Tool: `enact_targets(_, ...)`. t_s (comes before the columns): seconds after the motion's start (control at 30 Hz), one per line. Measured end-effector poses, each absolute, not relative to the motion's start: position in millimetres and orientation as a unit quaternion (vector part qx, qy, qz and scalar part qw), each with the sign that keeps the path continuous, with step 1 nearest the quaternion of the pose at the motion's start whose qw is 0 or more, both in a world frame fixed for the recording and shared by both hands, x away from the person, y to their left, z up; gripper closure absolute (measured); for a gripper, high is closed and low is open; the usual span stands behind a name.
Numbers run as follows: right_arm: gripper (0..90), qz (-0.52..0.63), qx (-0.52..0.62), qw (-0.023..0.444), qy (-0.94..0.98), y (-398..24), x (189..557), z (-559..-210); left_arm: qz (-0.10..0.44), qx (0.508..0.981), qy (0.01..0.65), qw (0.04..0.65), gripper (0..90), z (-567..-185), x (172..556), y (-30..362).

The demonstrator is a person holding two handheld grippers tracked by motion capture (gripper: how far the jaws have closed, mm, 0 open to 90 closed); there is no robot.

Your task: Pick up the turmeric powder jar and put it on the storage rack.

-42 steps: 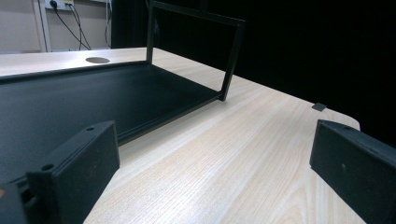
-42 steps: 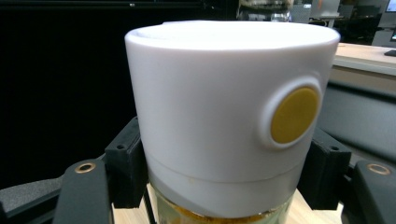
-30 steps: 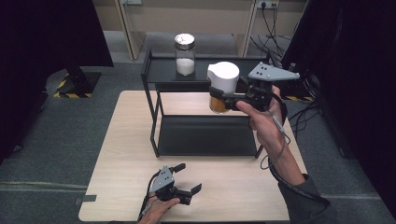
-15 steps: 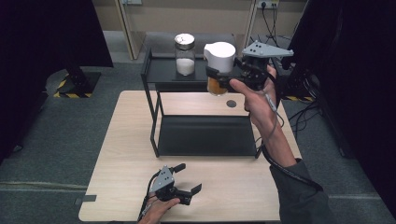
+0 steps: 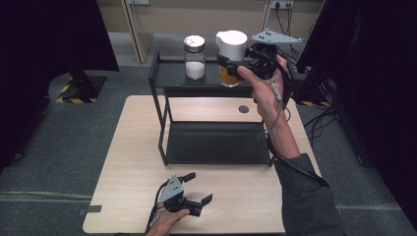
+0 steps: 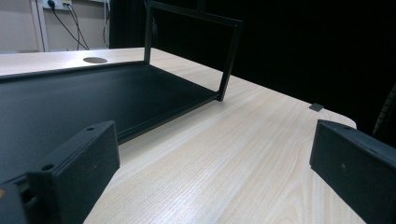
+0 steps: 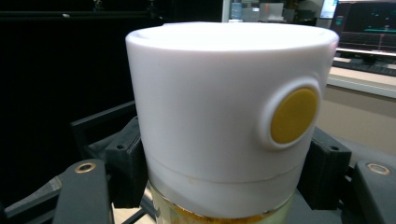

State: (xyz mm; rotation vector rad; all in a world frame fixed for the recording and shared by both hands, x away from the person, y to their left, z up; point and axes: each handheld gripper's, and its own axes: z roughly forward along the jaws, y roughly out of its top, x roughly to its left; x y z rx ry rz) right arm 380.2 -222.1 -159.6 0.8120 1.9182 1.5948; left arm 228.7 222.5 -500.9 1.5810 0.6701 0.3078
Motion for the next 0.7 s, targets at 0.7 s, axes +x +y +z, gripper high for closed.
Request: enact_targets(0.7,30.9,0.579,0.328,0.272,0.696,-201,410,-170,0.13,0.694,0.294,0.644,0.7,-501,229,223)
